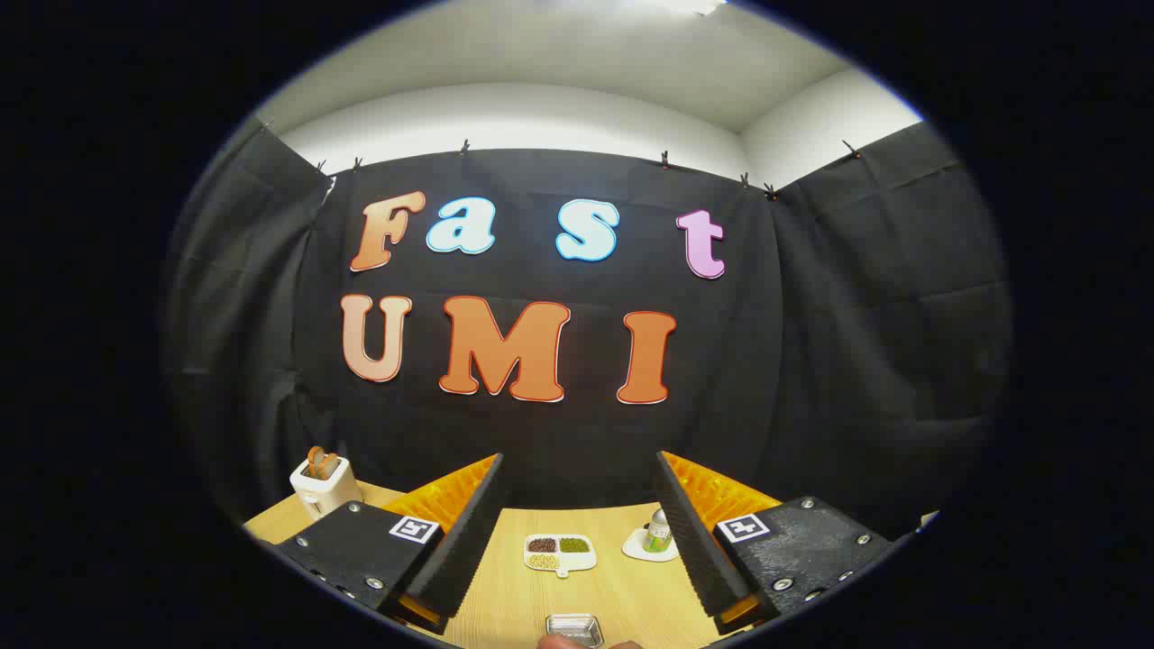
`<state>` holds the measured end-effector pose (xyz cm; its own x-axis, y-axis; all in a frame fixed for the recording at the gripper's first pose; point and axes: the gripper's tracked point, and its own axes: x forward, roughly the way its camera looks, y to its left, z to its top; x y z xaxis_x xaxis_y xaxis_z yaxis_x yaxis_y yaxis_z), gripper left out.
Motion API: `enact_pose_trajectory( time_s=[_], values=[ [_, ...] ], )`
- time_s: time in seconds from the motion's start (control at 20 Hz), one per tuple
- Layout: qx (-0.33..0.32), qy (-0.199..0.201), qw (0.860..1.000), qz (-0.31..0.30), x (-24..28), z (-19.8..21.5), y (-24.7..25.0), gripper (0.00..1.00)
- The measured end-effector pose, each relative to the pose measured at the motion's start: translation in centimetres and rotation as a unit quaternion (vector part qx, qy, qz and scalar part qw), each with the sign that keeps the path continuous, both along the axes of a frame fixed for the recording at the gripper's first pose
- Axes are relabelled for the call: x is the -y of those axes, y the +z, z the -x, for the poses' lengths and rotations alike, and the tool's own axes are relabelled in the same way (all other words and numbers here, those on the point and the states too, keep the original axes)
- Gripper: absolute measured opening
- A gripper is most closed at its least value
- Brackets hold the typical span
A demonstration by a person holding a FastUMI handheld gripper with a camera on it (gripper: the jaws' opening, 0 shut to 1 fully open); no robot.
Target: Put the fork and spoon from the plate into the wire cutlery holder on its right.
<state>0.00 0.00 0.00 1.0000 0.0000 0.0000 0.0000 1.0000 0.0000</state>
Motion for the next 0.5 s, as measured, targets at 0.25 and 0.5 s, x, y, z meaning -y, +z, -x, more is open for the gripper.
enact_pose_trajectory(
  time_s=[0.25,0.5],
  values=[
    [0.026,0.031,0.999,-0.015,-0.5,0.1,1.5,0.96],
    [0.036,0.031,0.999,-0.021,-2.8,-0.1,2.3,0.96]
  ],
)
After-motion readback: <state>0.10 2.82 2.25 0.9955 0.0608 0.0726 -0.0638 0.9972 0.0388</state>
